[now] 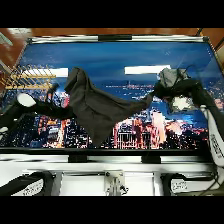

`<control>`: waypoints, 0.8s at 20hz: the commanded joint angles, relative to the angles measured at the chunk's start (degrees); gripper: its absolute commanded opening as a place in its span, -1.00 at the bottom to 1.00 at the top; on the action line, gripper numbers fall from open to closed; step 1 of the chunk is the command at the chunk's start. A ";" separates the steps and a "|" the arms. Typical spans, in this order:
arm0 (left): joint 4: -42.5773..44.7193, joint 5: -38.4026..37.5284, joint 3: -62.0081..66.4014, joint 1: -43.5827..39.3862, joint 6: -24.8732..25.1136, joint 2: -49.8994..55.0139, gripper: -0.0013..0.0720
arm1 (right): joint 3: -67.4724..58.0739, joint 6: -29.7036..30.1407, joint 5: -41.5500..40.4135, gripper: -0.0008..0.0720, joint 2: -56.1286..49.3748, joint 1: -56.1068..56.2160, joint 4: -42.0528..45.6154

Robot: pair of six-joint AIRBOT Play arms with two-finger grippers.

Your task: Fold the shirts.

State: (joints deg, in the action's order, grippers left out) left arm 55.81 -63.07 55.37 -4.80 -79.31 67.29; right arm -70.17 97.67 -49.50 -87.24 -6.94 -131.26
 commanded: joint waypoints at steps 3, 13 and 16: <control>8.63 -2.56 25.59 0.55 1.70 -9.64 -0.89 | -6.08 1.64 -3.08 -0.80 16.44 -2.78 7.52; 4.09 0.07 66.66 5.49 -3.89 -16.06 -0.89 | -18.95 -2.12 2.95 -0.79 46.16 -3.13 8.41; 3.96 1.46 66.66 5.49 -2.23 -19.91 -0.89 | -20.55 -2.12 5.55 -0.80 51.19 -3.13 9.29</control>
State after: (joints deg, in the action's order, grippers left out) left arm 61.10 -63.26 120.03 0.49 -82.52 50.52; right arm -88.79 95.98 -47.05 -41.41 -10.04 -122.26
